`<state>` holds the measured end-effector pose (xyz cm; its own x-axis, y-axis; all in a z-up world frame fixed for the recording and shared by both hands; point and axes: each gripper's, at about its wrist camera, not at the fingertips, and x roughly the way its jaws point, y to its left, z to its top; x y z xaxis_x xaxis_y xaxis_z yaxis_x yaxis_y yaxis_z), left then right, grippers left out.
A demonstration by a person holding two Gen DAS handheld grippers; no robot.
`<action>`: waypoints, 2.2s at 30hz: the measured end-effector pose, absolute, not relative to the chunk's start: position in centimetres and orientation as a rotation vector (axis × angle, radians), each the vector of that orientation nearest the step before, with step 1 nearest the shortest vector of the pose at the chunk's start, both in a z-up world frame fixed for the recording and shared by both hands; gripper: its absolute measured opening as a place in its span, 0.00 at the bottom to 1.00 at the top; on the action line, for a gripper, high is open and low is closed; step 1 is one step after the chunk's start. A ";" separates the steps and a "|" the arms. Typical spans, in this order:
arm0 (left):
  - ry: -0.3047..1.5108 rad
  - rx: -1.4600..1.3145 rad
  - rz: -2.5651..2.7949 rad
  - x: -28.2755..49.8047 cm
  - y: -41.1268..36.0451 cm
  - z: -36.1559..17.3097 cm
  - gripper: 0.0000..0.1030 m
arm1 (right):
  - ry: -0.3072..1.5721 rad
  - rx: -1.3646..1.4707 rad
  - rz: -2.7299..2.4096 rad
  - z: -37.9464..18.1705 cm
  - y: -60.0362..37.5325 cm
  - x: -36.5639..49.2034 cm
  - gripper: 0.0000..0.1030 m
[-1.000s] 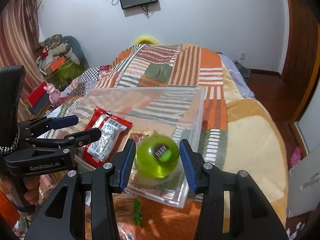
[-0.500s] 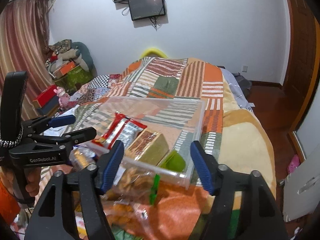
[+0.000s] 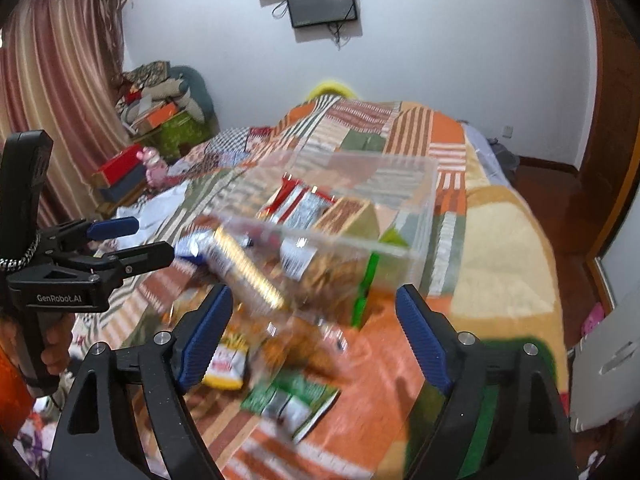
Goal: Organize snacks
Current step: 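Grasp a bread roll pack with the left tool while the right tool grasps the green-white bag, then place the bread pack and green-white bag into the clear box and release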
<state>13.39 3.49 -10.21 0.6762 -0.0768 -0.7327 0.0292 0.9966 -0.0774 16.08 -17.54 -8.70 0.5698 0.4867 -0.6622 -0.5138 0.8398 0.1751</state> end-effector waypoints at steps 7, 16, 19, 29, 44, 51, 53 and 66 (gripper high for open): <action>0.912 -0.073 -0.059 10.5 3.6 -13.8 0.91 | 0.887 -0.043 0.612 -12.3 -17.3 14.4 0.79; 1.004 -0.093 -0.101 8.3 3.2 -17.7 0.91 | 1.011 -0.034 0.600 -16.0 -17.3 13.8 0.79; 1.024 -0.099 -0.092 8.2 3.0 -18.6 0.91 | 1.024 -0.036 0.609 -16.2 -16.7 13.7 0.79; 0.995 -0.120 -0.077 8.3 2.7 -20.1 0.72 | 1.006 -0.055 0.613 -16.6 -15.8 13.9 0.61; 0.947 -0.088 -0.092 7.5 2.9 -18.1 0.44 | 0.976 -0.010 0.622 -15.3 -18.4 13.3 0.31; 0.881 -0.095 -0.081 7.2 3.4 -15.7 0.44 | 0.948 0.022 0.593 -14.2 -19.8 13.3 0.25; 0.860 -0.099 -0.081 7.4 3.6 -14.8 0.44 | 0.936 0.030 0.582 -13.8 -20.0 13.3 0.23; 0.714 -0.113 -0.100 9.7 3.6 -9.3 0.44 | 0.765 0.087 0.549 -8.4 -21.6 15.3 0.23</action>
<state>9.72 3.58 -9.35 0.7512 -0.1303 -0.6470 0.0531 0.9891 -0.1375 15.31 -21.59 -8.41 0.5890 0.5017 -0.6336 -0.4397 0.8567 0.2695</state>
